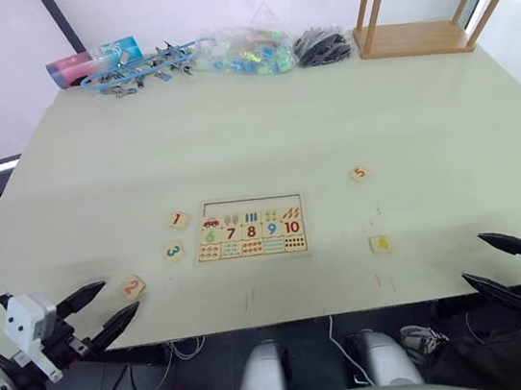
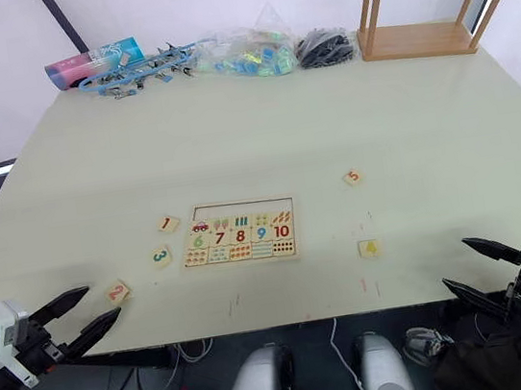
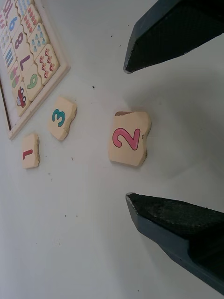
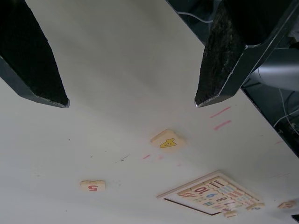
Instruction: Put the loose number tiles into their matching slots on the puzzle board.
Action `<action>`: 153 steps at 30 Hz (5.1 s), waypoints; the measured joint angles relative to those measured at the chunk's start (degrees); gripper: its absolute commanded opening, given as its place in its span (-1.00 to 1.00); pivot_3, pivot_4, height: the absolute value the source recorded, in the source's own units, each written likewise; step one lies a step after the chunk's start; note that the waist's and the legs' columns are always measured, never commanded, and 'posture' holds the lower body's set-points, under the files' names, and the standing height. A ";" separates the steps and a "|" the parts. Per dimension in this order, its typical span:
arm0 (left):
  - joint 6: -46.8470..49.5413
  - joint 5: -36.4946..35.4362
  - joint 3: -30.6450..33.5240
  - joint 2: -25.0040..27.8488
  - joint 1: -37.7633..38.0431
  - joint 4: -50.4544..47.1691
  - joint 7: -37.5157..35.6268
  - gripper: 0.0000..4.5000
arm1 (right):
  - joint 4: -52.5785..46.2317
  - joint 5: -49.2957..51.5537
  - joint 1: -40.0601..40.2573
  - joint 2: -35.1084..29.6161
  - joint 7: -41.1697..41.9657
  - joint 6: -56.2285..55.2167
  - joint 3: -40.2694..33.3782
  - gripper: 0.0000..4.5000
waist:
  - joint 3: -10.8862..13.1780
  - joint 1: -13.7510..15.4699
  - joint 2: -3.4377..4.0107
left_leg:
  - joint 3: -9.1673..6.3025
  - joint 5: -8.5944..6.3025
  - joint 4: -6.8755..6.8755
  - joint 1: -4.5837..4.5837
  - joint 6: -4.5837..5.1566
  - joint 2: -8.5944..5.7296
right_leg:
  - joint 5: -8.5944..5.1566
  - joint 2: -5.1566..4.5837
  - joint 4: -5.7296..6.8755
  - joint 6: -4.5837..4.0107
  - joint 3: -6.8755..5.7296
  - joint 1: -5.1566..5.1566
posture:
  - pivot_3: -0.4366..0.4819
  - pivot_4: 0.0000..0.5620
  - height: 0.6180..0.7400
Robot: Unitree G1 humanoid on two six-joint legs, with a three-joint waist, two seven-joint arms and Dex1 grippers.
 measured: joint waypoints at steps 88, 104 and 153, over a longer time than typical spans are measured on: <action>39.04 10.48 -21.94 -3.01 -30.44 -14.26 33.59 0.94 | -11.45 4.01 -3.46 3.41 2.60 1.44 4.57 1.00 | -0.12 0.13 -0.13 | 0.18 0.17 0.39 0.06 0.29 -0.02 | 0.30 0.48 0.12 -0.07 0.46 0.16 | -0.05 -0.47 0.96; 41.08 11.68 -22.52 -3.72 -32.02 -13.36 36.85 0.94 | -11.59 4.01 -3.69 3.41 1.72 1.46 4.58 1.00 | -0.13 0.07 -0.11 | 0.17 0.17 0.50 0.09 0.29 0.05 | 0.31 0.70 0.15 -0.03 0.64 0.16 | -0.05 -0.47 0.96; 54.47 16.22 -0.53 -28.56 -33.80 -24.63 76.63 -0.34 | -0.97 5.23 -18.62 -7.51 18.56 5.10 7.68 1.00 | -0.29 0.06 -0.05 | 0.22 0.17 0.76 0.06 0.30 -0.01 | 0.60 0.85 0.17 -0.14 0.84 0.23 | -0.05 -0.47 0.96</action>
